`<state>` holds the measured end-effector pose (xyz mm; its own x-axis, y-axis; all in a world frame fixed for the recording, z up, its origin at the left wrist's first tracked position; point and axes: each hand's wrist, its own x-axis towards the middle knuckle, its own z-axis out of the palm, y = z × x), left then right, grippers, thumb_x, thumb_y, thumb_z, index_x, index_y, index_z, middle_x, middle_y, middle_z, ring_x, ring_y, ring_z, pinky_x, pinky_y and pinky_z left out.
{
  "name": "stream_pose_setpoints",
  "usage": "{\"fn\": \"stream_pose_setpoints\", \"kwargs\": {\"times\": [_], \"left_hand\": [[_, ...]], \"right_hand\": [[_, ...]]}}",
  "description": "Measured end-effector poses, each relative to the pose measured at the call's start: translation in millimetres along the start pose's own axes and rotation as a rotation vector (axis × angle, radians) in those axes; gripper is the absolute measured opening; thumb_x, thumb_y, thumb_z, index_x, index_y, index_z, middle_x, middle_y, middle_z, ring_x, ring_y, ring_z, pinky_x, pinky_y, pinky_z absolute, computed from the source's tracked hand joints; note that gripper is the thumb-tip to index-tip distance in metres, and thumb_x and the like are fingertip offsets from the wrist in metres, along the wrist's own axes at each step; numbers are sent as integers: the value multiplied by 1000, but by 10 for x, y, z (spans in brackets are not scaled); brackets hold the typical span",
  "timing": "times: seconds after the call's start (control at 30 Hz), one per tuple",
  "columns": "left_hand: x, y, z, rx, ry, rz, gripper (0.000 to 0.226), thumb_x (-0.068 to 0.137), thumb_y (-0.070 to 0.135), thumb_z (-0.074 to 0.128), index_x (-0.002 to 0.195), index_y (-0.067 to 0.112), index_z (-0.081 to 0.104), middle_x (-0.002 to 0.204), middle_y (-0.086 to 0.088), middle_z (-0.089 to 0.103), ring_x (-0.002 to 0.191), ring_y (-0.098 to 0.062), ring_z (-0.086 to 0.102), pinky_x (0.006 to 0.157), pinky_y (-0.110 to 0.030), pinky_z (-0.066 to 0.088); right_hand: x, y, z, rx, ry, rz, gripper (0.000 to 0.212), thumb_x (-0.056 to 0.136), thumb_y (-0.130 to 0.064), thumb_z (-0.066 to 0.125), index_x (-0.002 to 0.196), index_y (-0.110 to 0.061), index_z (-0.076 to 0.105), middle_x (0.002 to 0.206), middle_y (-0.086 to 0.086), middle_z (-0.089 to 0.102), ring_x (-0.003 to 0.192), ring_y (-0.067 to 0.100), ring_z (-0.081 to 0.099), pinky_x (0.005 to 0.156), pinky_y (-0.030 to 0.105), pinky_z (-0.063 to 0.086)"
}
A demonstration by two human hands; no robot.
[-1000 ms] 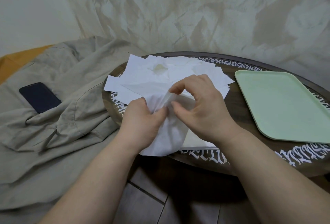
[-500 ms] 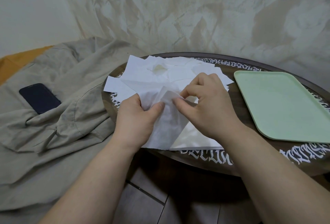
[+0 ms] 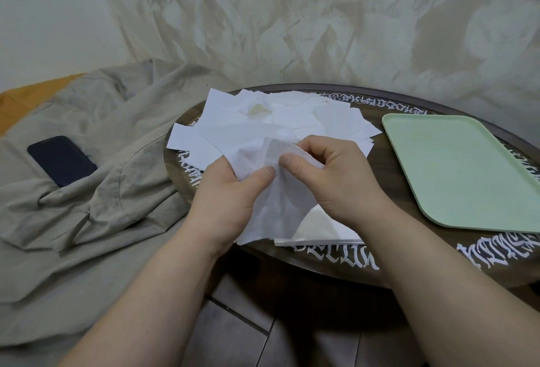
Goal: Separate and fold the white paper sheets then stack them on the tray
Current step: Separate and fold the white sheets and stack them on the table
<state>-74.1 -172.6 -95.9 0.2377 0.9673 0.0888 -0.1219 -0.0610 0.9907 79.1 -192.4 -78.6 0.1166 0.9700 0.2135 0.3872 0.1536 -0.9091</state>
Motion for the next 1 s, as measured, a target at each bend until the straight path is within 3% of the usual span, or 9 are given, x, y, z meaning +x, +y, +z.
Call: {"fn": "stream_pose_setpoints", "kwargs": {"times": [0.17,0.3,0.47,0.53,0.67,0.9,1.0], "left_hand": [[-10,-8,18,-36,-43,-12,20,84,17,64,87,27,80,98,-3,77,94,-21,73,80,-35,58],[-21,9,34,-50,-45,-16,24,97,6,54,90,16,75,91,-2,77,84,-15,73,65,-23,54],[-7,-22,35,-34,-40,-19,20,87,25,60,90,26,80,101,-7,76,99,-24,72,87,-39,56],[-11,-20,44,-47,-34,-21,20,93,21,61,90,27,80,101,-7,76,100,-25,71,91,-42,54],[-27,-6,65,-56,-31,-32,30,98,14,54,87,25,80,100,-8,76,99,-25,72,91,-42,54],[-28,6,53,-62,-11,-35,20,92,9,63,87,19,79,99,-7,77,96,-24,73,86,-40,56],[-27,19,54,-75,-18,-30,30,94,8,57,85,26,80,99,-6,77,96,-24,73,86,-40,57]], "right_hand": [[5,3,-10,-32,-13,-11,22,86,-24,67,67,-16,62,64,-7,56,60,4,46,55,18,36],[-8,-18,-20,-16,-26,-19,22,87,-22,68,67,-14,63,64,-5,57,59,3,46,54,17,36],[-3,-30,-12,2,6,-6,20,87,-23,67,68,-18,65,66,-5,62,61,2,50,56,17,39],[-4,-32,-12,12,6,1,18,87,-23,68,70,-17,66,69,0,65,63,4,52,57,19,40],[-8,-31,-18,10,1,-4,18,87,-22,68,71,-15,67,73,3,66,64,5,51,58,20,40],[8,-19,-26,-34,-12,-29,19,86,-20,69,67,-17,65,64,-10,59,61,0,49,55,12,38],[10,-21,-35,-43,-4,-35,20,86,-21,69,67,-17,65,64,-10,59,61,0,50,55,12,38]]}}
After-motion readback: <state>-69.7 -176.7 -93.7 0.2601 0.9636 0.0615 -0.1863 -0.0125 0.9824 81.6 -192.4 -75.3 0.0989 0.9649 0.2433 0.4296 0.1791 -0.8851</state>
